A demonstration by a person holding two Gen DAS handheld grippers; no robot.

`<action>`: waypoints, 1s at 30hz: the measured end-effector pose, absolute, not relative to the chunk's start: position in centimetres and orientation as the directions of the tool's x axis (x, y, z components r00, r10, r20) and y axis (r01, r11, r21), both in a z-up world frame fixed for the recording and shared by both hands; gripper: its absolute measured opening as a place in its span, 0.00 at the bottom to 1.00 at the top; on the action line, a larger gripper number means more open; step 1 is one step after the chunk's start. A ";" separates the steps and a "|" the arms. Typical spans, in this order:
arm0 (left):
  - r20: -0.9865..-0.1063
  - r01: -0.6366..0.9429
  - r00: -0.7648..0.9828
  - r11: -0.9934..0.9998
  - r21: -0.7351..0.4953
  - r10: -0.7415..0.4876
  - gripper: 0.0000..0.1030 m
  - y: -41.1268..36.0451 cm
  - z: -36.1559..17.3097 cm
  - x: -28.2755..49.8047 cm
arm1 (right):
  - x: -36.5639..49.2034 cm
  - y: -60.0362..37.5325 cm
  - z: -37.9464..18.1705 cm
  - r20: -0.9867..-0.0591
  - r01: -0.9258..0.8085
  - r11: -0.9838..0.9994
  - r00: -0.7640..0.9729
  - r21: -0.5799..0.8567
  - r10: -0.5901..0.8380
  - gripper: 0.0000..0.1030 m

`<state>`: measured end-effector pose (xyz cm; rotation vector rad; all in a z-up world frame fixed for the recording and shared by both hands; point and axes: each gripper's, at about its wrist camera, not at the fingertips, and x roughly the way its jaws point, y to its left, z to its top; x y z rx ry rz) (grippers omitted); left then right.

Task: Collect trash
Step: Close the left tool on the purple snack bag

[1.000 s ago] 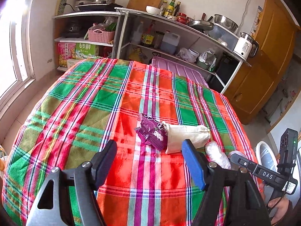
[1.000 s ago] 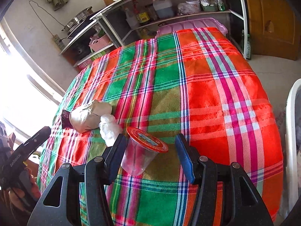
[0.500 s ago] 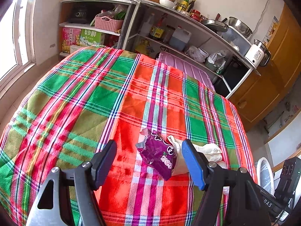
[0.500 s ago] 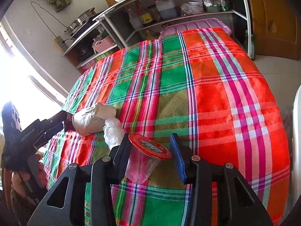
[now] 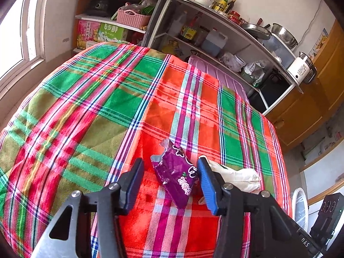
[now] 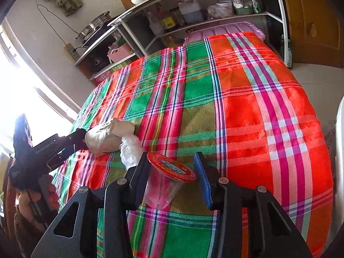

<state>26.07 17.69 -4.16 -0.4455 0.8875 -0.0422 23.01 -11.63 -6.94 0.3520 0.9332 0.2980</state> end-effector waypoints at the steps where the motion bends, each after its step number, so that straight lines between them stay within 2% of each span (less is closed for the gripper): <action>1: -0.737 -0.146 0.639 0.906 -0.397 -0.220 0.46 17.7 -4.1 26.0 | 23.0 -11.6 -6.9 -0.725 -0.097 0.903 0.563 0.419 0.397 0.42; 4: -0.736 -0.144 0.642 0.909 -0.392 -0.216 0.38 17.8 -3.9 25.8 | 22.8 -11.8 -6.8 -0.723 -0.097 0.903 0.567 0.418 0.396 0.42; 18: -0.696 -0.134 0.687 0.905 -0.404 -0.209 0.38 18.6 -1.6 22.4 | 20.8 -12.7 -5.4 -0.697 -0.106 0.897 0.593 0.429 0.403 0.42; 30: -0.639 0.000 0.724 0.925 -0.380 -0.262 0.38 14.3 1.8 17.7 | 17.0 -15.7 -2.9 -0.653 -0.113 0.899 0.650 0.423 0.389 0.42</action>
